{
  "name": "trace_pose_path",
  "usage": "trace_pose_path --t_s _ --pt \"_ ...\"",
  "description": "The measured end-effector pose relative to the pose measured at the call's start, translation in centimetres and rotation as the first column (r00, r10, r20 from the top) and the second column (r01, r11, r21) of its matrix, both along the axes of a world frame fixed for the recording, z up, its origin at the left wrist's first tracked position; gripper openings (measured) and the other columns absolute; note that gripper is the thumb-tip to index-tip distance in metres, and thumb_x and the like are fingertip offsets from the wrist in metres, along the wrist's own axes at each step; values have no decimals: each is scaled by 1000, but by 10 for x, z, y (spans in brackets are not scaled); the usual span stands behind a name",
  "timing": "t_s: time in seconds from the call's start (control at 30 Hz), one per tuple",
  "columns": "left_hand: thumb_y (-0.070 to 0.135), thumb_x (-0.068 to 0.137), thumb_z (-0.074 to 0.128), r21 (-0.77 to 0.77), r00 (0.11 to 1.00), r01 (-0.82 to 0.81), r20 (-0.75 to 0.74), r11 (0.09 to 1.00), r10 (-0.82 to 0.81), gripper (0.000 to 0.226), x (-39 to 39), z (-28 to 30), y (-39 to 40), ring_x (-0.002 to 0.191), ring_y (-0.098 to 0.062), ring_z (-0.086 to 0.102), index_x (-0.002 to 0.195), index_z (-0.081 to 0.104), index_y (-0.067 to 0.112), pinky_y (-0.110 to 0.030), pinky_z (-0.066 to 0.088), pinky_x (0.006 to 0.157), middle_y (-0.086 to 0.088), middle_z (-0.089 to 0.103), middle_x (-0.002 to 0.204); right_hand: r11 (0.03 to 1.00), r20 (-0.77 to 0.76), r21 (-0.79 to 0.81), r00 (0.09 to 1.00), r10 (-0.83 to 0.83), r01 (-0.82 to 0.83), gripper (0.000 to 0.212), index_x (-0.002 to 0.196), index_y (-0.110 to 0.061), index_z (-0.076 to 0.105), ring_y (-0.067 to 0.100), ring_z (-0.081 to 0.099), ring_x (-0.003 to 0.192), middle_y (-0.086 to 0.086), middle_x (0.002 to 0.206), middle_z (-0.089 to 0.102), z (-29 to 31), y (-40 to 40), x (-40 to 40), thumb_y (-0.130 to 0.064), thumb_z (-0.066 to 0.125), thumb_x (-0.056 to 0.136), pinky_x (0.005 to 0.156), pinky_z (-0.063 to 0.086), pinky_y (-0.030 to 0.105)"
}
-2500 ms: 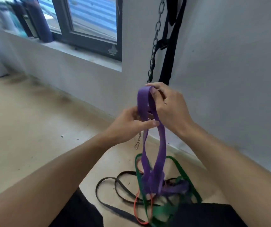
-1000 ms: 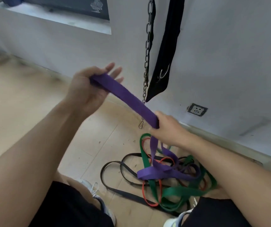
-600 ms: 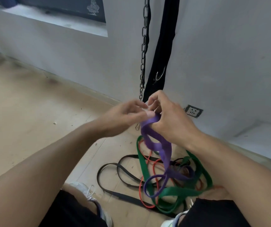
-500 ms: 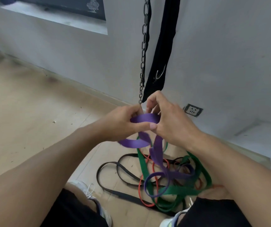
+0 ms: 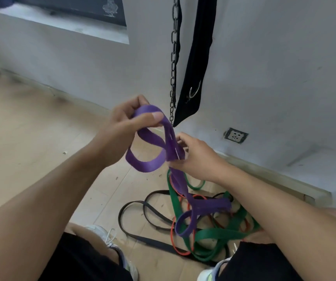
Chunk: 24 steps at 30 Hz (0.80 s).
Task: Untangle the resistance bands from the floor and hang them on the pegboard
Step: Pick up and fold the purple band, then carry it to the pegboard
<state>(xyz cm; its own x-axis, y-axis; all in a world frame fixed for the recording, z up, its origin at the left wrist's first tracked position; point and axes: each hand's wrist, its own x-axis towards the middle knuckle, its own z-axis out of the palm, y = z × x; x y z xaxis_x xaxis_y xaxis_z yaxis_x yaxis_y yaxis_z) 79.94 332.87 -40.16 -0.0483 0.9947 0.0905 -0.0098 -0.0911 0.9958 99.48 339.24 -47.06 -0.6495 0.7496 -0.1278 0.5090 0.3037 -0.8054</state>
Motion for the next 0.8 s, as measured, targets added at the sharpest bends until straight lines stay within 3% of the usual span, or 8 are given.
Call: trace_pose_path --t_s 0.1,0.2,0.33,0.47,0.6,0.67,0.73,0.8 --pt "13 84 67 -5 988 -62 145 998 62 16 -7 4 6 73 -17 66 79 52 13 -28 55 85 -1 67 74 999 74 37 997 -36 33 20 102 -35 59 3 65 88 -14 96 68 -13 2 2 -23 73 94 73 54 25" --pt "13 89 59 -21 973 -68 219 997 71 15 -12 5 6 76 -18 66 78 49 13 -33 53 91 0 67 73 999 50 -11 998 -33 34 20 100 -36 60 8 67 91 -12 98 70 -18 5 0 -22 73 93 84 59 36" --pt "12 90 57 -41 958 -41 283 998 51 12 -7 5 5 82 -19 69 81 50 12 -37 56 93 -3 69 77 988 -4 -133 997 83 -83 31 106 -38 60 10 71 87 -11 98 73 -20 -3 -4 -30 81 86 80 61 33" --pt "12 90 58 -56 956 -4 291 998 20 14 0 4 5 83 -20 71 80 48 12 -36 56 93 -5 69 79 997 83 -32 994 69 -67 21 85 -31 61 17 65 73 -5 78 70 -27 -15 -12 -43 79 86 73 54 35" --pt "18 89 61 -98 976 -82 195 992 100 12 -9 10 5 84 -21 72 83 52 13 -35 55 97 -3 73 80 996 191 -3 978 -86 88 13 95 -29 59 14 68 79 -5 85 71 -26 -6 -9 -37 67 90 78 59 42" --pt "23 94 64 -139 987 -160 -1 977 162 16 -16 10 5 89 -24 73 89 58 9 -43 53 103 -6 75 87 983 185 9 966 -182 184 14 106 -23 55 14 69 83 -4 90 69 -14 5 -3 -32 61 97 75 59 38" --pt "36 100 59 -198 961 -201 -230 959 153 38 -20 5 3 91 -29 71 104 61 -2 -49 49 106 -10 75 91 959 109 35 953 -282 280 11 114 -22 51 14 69 91 -6 97 66 6 14 6 -27 54 103 77 56 33" --pt "60 89 62 -260 941 -176 -328 949 84 63 -19 0 0 94 -33 72 111 61 1 -50 50 103 -9 76 90 960 25 80 962 -272 270 16 117 -28 52 11 68 96 -10 103 67 25 19 14 -21 53 103 89 55 37"
